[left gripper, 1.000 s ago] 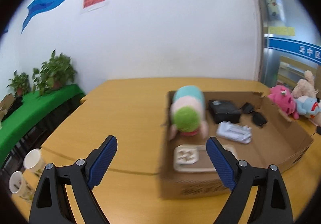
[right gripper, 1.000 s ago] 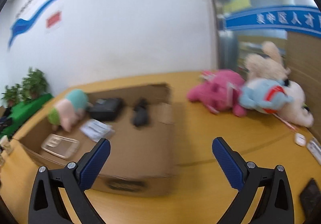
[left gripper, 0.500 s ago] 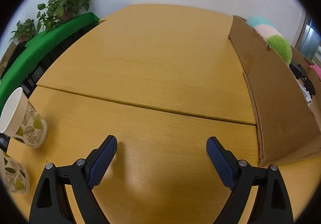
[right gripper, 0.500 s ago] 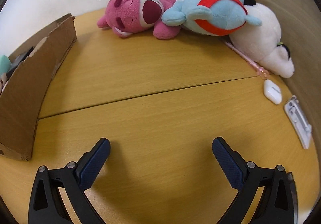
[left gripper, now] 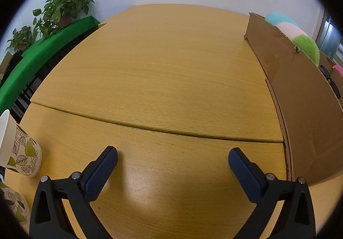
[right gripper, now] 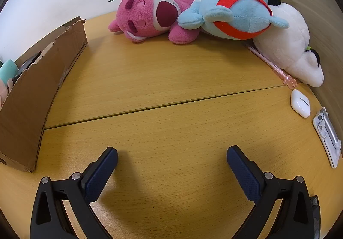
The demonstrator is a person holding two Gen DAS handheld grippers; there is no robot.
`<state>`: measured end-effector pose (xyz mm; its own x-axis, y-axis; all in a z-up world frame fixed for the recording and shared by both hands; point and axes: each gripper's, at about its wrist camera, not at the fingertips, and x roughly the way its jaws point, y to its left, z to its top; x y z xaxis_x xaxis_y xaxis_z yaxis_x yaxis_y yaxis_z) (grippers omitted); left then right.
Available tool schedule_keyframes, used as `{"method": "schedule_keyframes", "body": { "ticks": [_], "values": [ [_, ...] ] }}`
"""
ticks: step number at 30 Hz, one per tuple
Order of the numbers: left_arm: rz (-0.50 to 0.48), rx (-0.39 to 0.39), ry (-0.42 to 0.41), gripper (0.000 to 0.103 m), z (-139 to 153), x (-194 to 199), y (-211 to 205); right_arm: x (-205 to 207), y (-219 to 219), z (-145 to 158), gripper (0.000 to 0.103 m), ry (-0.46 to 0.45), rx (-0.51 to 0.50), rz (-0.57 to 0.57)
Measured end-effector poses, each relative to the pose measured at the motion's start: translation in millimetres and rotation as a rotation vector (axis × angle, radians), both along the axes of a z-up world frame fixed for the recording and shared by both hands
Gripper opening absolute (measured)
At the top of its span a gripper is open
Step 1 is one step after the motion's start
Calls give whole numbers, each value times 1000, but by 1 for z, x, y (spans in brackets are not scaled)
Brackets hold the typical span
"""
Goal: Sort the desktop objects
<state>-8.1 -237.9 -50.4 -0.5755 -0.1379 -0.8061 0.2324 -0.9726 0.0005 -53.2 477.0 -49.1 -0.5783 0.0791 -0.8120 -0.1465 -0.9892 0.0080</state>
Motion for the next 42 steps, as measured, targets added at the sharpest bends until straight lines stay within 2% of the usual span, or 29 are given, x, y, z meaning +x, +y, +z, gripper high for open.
{"method": "schedule_keyframes", "body": {
  "ticks": [42],
  "values": [
    [3,0,0,103,-2,-2,0,4,-1,3,103,0,3,2]
  ]
}}
